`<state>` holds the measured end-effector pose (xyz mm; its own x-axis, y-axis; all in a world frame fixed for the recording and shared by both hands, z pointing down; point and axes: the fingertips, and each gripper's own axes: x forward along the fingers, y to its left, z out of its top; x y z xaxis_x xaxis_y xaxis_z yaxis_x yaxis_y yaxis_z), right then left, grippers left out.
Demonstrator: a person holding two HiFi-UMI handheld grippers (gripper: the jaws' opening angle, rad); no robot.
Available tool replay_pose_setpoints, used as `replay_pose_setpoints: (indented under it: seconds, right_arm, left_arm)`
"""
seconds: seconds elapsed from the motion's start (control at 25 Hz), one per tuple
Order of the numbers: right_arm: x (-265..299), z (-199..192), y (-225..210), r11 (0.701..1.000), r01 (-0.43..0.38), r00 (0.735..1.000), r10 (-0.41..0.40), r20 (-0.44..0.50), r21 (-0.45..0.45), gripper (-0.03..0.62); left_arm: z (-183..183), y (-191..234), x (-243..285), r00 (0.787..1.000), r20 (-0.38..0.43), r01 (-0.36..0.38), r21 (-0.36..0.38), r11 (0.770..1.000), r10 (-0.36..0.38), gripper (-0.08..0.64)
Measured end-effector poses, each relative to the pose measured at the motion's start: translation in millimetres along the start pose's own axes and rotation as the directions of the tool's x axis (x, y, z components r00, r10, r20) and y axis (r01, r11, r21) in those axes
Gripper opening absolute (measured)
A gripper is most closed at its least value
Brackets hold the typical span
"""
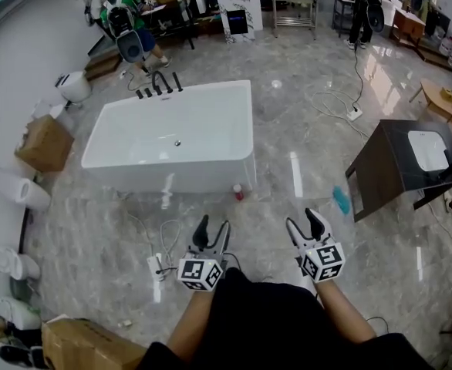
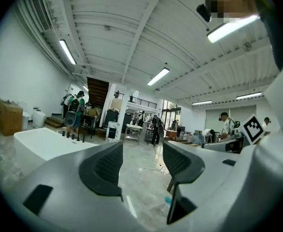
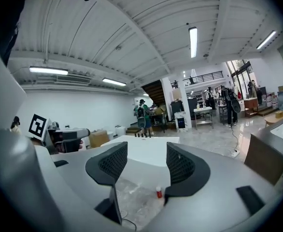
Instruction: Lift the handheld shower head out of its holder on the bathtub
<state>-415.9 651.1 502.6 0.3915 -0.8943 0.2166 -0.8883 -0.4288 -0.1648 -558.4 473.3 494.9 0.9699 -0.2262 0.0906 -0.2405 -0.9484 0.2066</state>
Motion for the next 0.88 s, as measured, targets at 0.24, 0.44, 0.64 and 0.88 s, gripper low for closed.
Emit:
replay_pose_setpoints:
  seconds: [0.24, 0.44, 0.64, 0.88]
  right_arm:
    - [6, -14, -1, 0.999, -0.018, 1.0, 0.019, -0.02, 0.046, 0.219]
    - [15, -25, 7, 0.999, -0.036, 0.998, 0.037, -0.049, 0.023, 0.219]
    - [31, -34, -2, 0.999, -0.013, 0.998, 0.016, -0.069, 0.047, 0.219]
    - [80, -32, -20, 1.0, -0.001, 0.995, 0.004, -0.102, 0.025, 0.219]
  left_arm:
    - [-4, -1, -1, 1.0, -0.026, -0.004, 0.012, 1.0, 0.004, 0.235]
    - [-11, 5, 5, 0.999, -0.048, 0.009, 0.005, 1.0, -0.008, 0.235]
    - [-18, 14, 30, 0.997, -0.057, 0.042, -0.015, 0.999, -0.042, 0.235]
    - [-18, 45, 80, 0.997, -0.041, 0.062, -0.036, 0.997, -0.063, 0.235]
